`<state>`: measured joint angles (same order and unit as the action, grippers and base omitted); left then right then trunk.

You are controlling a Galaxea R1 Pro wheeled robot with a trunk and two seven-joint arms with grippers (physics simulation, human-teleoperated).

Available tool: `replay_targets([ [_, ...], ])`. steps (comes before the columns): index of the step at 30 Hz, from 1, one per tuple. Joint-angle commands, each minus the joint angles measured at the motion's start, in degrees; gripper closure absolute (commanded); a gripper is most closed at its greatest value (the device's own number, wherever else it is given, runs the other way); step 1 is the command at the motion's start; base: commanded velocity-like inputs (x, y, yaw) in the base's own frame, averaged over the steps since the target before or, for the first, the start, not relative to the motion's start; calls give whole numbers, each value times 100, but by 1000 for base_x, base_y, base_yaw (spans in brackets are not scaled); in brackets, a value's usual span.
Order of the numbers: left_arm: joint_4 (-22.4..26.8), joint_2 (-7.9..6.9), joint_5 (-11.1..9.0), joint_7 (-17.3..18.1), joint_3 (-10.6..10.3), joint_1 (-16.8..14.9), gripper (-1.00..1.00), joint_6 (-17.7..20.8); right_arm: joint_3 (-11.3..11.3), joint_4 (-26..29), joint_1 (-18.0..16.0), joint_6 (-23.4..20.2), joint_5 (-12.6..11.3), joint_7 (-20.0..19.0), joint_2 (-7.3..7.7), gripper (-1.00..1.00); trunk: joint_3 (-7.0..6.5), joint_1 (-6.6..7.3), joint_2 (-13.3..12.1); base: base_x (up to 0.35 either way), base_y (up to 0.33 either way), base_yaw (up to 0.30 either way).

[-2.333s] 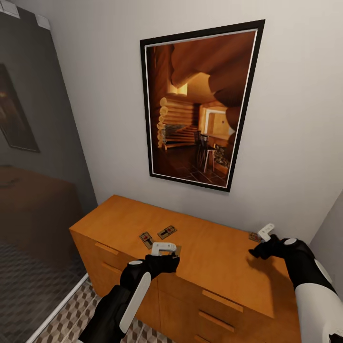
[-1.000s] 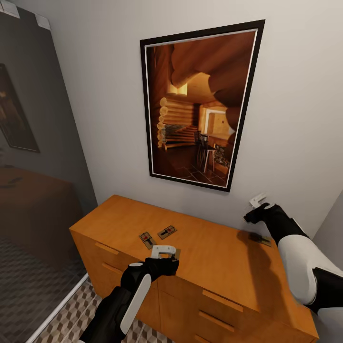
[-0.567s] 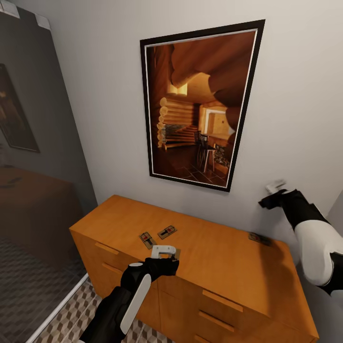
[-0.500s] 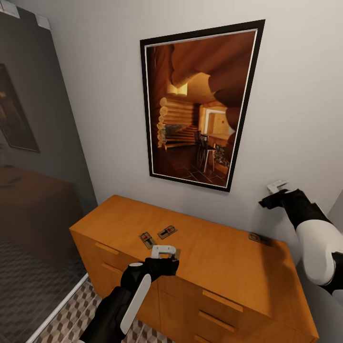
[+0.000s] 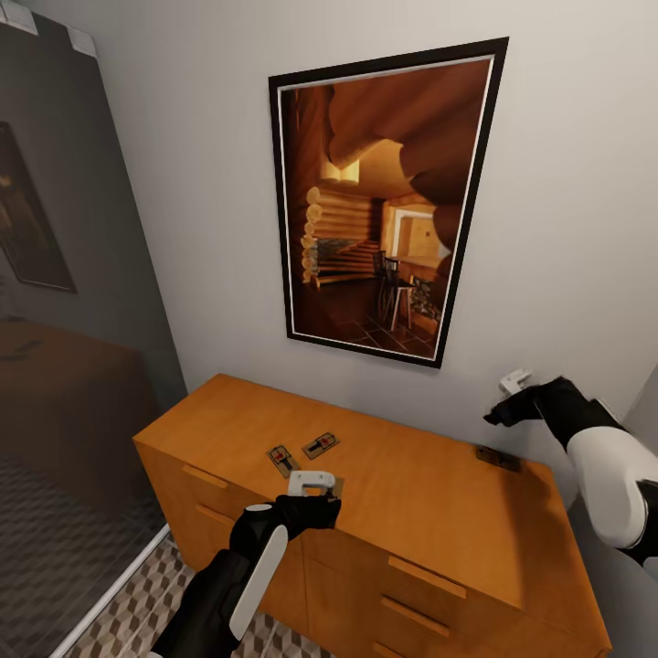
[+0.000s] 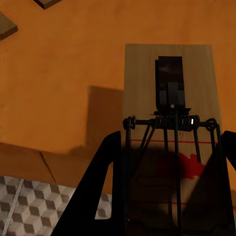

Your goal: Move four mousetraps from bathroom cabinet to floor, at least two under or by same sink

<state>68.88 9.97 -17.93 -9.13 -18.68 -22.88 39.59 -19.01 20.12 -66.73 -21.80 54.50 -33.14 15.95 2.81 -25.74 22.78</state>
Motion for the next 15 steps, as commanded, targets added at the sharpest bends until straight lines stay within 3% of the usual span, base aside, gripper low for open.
replay_targets([
  [1, 5, -2, -53, -55, 3, -6, 100, 22, 61, -122, -7, 51, 163, -167, -4, -100, 14, -4, 14, 0, 0, 0],
  [2, 5, -2, -53, -54, 7, -6, 100, 22, 118, -171, -7, 97, 216, -245, -4, -100, 14, -4, 14, 0, 0, 0],
  [3, 3, -3, -53, -55, 16, -6, 100, 22, 339, -304, -7, 417, 390, -802, 4, -100, 14, -4, 14, 0, 0, 0],
  [6, 3, -3, -53, -55, 20, -6, 100, 22, 413, -342, -7, 644, 460, -1422, 156, -100, 14, -4, 14, 0, 0, 0],
  [11, 7, -5, -53, -55, 28, -6, 100, 18, 426, -349, -7, 764, 443, -2143, 529, -100, 14, -4, 14, 0, 0, 0],
  [15, 10, -12, -59, -56, 39, -6, 100, 13, 406, -332, -7, 992, 428, -2486, 742, -100, 14, -4, 14, 0, 0, 0],
])
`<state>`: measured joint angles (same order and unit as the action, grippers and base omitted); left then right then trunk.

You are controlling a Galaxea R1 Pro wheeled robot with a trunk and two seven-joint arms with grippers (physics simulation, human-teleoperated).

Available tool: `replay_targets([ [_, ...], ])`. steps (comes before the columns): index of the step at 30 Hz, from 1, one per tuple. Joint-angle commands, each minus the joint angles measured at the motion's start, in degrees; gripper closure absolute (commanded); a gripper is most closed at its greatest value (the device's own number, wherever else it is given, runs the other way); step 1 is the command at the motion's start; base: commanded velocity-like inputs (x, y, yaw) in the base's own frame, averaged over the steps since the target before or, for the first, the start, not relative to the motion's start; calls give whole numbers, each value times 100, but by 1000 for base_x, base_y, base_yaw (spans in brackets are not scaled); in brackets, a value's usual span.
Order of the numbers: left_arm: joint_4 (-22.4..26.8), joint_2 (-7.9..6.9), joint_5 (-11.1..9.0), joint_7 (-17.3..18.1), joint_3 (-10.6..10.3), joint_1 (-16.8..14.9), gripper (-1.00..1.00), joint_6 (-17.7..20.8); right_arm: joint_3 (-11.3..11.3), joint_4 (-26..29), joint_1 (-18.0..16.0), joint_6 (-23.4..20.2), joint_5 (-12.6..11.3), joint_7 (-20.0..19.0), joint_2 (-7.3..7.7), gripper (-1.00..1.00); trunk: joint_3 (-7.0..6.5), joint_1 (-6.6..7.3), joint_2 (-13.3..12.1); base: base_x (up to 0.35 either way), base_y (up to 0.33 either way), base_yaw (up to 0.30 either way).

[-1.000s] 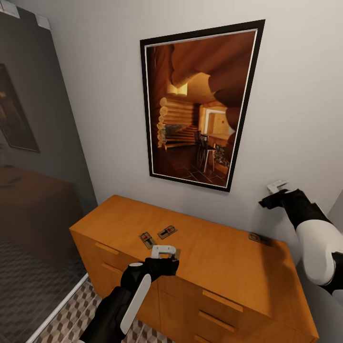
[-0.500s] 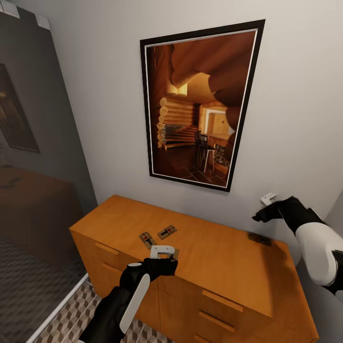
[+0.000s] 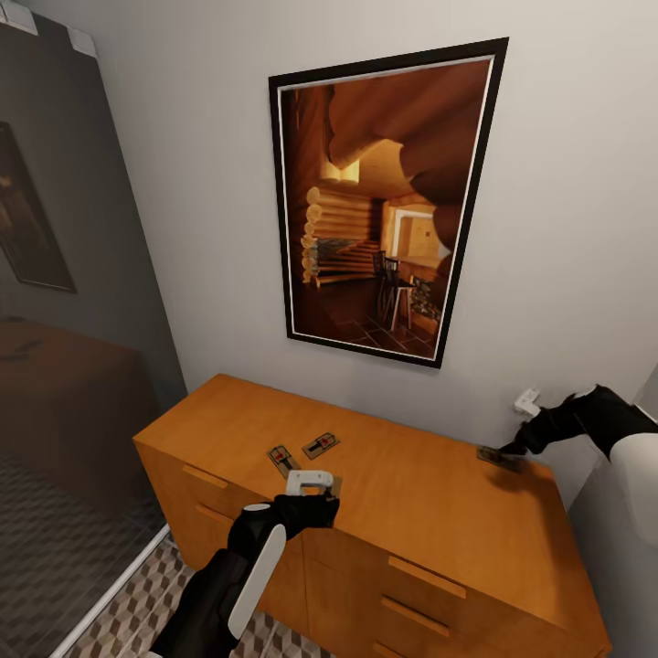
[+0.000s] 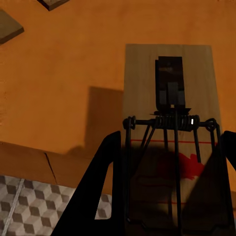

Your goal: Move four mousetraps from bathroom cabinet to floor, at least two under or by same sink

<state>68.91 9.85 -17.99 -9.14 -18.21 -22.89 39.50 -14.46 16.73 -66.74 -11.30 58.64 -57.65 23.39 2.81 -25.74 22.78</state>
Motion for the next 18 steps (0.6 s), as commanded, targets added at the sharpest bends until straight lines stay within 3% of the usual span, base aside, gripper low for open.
replay_targets([
  [1, 7, -6, -53, -56, -4, -6, 100, 17, -53, 14, -6, -27, 12, -64, 30, -100, 14, -4, 13, 0, 0, 0],
  [6, 8, -52, -55, -55, 11, -5, 100, -143, -71, 97, -6, 76, 2, -165, 226, -100, 14, -4, 13, 0, 0, 0],
  [18, 8, -82, -77, -45, 115, -5, 100, -264, -68, 134, -6, 103, -4, -462, 339, -100, 14, -4, 13, 0, 0, 0],
])
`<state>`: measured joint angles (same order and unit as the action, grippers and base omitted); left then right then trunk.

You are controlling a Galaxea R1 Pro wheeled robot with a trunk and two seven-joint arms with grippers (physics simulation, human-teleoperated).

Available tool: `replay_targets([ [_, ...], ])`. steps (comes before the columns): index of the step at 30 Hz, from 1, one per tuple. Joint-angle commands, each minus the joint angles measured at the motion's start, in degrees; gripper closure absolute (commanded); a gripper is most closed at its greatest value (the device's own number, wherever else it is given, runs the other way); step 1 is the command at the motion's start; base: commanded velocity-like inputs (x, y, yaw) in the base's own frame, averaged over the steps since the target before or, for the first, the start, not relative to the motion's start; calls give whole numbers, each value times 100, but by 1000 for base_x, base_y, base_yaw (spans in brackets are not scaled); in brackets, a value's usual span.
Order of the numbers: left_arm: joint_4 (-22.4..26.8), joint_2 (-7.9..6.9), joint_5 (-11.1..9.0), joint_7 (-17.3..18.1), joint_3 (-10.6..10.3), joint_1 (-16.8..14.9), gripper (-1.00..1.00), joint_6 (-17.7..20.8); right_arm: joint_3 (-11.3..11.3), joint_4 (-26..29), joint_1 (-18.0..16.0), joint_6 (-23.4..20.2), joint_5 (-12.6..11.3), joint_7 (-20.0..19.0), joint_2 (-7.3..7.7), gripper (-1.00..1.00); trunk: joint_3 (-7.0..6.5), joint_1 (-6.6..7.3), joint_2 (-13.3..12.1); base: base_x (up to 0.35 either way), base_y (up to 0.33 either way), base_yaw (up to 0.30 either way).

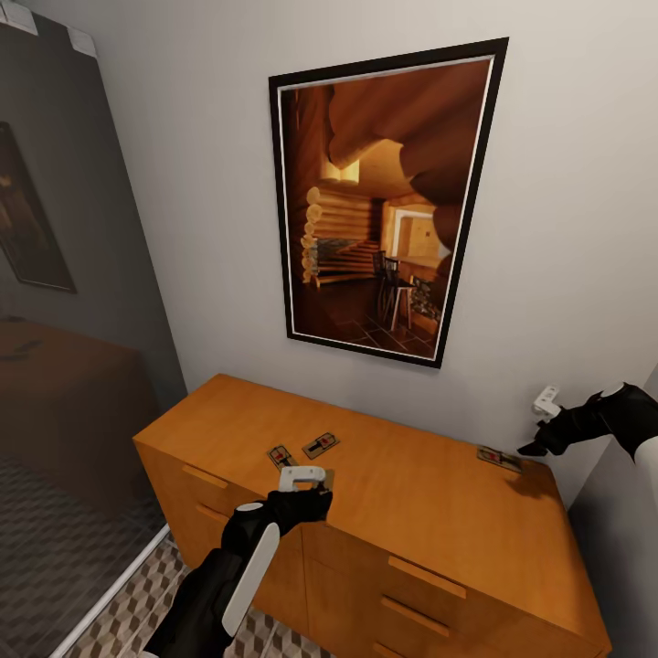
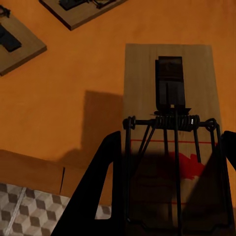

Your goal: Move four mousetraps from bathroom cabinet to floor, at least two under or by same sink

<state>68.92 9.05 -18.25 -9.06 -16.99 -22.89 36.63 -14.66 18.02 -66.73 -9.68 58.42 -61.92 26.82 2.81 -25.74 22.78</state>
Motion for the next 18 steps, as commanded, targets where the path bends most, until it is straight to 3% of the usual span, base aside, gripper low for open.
replay_targets([
  [1, 7, 1, -53, -54, -5, -5, 100, 24, -48, 4, -6, -58, 19, -42, -4, -100, 14, -4, 14, 0, 0, 0],
  [7, 7, 12, -74, -49, -3, -5, 100, 30, -85, -7, -6, -52, -38, -84, -9, -100, 14, -4, 14, 0, 0, 0],
  [12, 7, 17, -63, -48, -19, -6, 100, 77, -138, -19, -6, -59, -309, -109, -34, -100, 14, -4, 14, 0, 0, 0],
  [18, 7, -3, -57, -51, -3, -5, 100, 88, -146, -42, -6, -58, -427, -496, -52, -100, 14, -4, 14, 0, 0, 0],
])
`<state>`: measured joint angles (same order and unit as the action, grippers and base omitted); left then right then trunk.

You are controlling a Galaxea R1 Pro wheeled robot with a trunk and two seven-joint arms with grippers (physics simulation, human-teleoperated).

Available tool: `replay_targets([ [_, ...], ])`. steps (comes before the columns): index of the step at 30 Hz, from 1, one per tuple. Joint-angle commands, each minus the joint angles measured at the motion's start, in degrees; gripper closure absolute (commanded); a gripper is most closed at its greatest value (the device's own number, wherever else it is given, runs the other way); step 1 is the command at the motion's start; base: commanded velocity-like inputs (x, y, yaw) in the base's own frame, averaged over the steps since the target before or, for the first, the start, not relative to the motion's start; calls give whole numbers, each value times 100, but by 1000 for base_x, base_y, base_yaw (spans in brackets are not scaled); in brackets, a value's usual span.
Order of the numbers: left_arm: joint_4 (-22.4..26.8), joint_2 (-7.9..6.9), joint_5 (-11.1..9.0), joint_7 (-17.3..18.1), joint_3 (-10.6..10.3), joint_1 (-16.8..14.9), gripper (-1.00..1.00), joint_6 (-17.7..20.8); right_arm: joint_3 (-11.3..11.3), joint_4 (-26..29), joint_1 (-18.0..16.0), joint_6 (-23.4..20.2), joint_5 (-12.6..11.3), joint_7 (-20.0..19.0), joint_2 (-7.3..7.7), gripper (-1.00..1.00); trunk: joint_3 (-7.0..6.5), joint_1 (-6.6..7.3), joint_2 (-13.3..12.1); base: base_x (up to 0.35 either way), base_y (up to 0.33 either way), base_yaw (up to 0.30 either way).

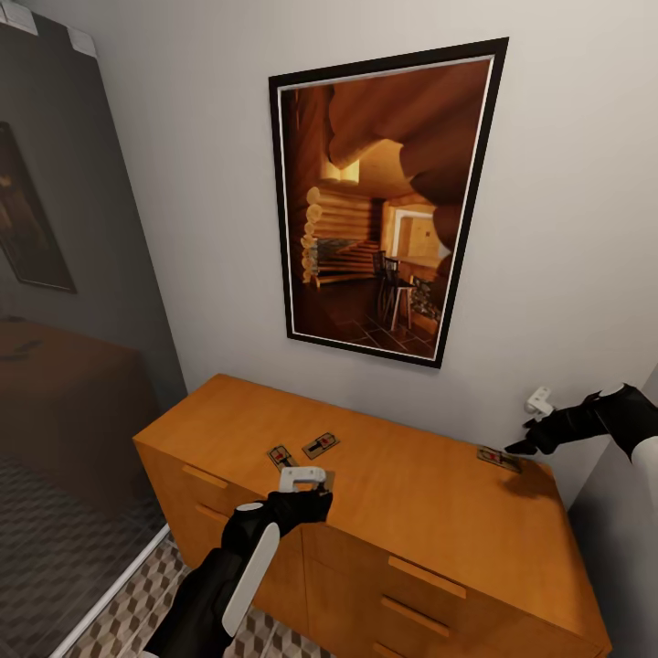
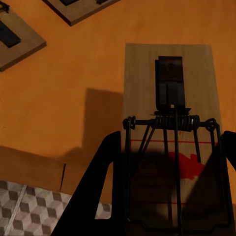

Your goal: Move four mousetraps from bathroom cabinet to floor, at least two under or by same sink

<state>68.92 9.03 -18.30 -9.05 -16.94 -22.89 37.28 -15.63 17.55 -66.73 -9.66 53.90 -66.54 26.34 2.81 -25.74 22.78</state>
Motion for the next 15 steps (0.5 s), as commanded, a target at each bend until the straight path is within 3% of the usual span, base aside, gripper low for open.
replay_targets([
  [1, 7, -3, -50, -53, -7, -5, 100, 24, -54, 4, -6, -59, 19, -91, -5, -100, 14, -4, 14, 0, 0, 0],
  [15, 7, 31, -49, -62, -50, -5, 100, 9, -32, -5, -6, -101, 15, -123, -153, -100, 14, -4, 14, 0, 0, 0],
])
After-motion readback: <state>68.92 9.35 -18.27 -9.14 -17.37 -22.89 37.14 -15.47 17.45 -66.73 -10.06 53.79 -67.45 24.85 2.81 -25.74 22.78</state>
